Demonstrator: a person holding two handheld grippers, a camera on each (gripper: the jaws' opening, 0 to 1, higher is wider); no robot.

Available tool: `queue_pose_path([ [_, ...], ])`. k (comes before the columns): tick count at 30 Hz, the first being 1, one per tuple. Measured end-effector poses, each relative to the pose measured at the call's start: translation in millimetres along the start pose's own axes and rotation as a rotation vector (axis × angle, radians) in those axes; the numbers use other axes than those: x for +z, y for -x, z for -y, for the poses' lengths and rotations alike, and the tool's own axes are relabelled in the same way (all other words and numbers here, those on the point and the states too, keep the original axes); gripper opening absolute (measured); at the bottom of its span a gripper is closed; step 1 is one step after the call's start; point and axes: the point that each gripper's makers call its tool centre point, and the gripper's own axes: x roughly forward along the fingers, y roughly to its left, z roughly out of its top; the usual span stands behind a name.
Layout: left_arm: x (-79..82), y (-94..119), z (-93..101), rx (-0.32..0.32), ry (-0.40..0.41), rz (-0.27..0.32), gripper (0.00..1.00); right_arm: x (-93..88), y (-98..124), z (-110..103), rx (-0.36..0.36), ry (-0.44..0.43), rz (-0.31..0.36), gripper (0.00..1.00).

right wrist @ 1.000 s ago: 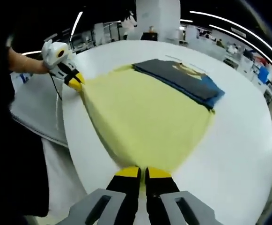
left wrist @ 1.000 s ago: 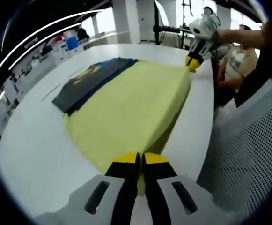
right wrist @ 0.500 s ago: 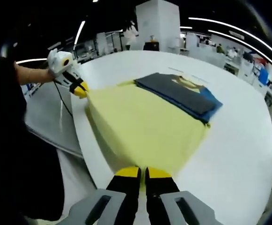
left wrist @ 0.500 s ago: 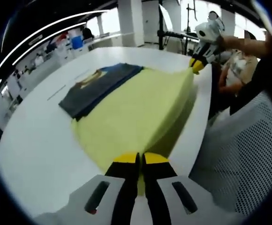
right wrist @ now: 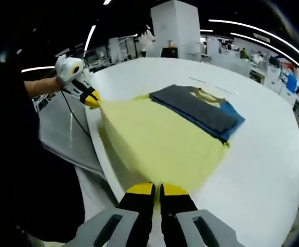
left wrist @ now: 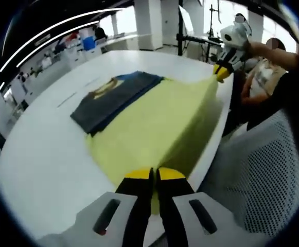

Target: Fold the garment on the visible template until the final outline fits inside the template.

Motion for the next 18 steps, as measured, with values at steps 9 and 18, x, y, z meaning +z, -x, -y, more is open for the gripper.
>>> queue_pose_path([
  [9, -0.3, 10.0, 7.3, -0.013, 0.024, -0.032, 0.0, -0.5, 9.7, -11.6, 0.026, 0.009, -0.016, 0.0],
  [18, 1.3, 21.2, 12.0, -0.041, 0.018, -0.068, 0.0, 2.5, 15.9, -16.5, 0.043, 0.026, -0.026, 0.0],
])
